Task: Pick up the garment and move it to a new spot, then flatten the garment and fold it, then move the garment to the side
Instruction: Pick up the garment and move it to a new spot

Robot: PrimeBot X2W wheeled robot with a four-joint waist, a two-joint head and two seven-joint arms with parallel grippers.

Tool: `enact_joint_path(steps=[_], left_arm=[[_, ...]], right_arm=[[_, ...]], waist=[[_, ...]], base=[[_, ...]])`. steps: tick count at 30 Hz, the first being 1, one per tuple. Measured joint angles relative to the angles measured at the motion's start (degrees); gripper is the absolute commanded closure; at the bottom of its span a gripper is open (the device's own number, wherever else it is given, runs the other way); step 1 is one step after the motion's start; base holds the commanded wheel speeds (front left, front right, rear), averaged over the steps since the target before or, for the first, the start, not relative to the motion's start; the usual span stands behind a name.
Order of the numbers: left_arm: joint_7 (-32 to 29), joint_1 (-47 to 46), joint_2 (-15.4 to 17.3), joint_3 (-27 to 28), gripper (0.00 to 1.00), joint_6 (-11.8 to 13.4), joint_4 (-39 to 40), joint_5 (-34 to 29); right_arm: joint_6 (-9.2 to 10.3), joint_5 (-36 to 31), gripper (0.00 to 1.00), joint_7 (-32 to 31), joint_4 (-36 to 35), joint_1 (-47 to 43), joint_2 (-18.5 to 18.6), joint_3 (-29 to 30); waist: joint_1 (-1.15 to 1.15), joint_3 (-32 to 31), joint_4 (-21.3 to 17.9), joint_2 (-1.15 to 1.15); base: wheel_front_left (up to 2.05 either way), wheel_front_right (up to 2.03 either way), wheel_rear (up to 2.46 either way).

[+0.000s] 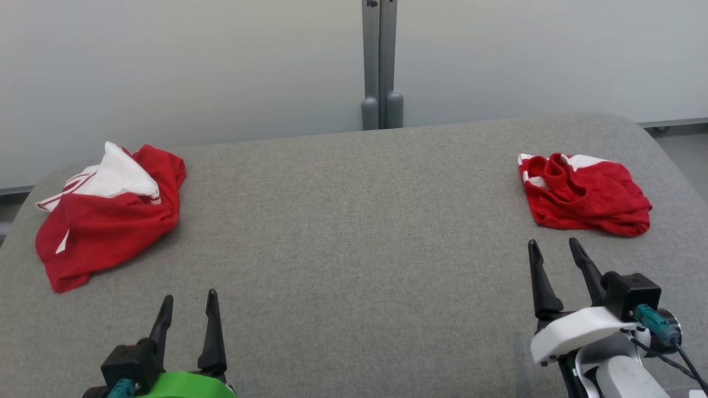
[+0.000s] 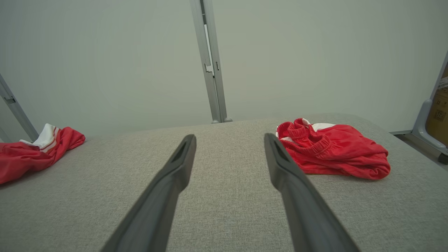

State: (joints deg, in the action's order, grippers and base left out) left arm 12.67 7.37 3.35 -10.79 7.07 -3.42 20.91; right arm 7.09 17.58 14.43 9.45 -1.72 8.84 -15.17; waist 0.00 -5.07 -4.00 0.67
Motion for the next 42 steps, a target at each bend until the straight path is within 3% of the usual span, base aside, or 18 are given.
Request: enact_joint_path(steps=[14,28,42], left_arm=[[0.0,0.0,-0.2,-0.8,0.0,0.0,0.0,-1.1],[0.5,0.1,-0.3,5.0,0.0,0.0,1.0,-2.2],[-0.3,0.0,-0.3,2.0,0.0,0.0,2.2,-3.5]], right_arm=[[0.01,0.0,0.0,0.0,-2.6,-1.6,0.0,1.9],[-1.54,-0.5,0.0,0.0,-2.7,-1.1,-1.7,-2.3],[-1.02,-0.6,0.0,0.0,-3.3,-1.1,-2.2,-0.2]], waist=[[0.0,0.2,4.4,0.0],[0.0,0.3,14.1,0.0],[0.0,0.7,24.4,0.0]], base=[[0.0,0.0,0.0],[0.0,0.0,0.0],[0.0,0.0,0.0]])
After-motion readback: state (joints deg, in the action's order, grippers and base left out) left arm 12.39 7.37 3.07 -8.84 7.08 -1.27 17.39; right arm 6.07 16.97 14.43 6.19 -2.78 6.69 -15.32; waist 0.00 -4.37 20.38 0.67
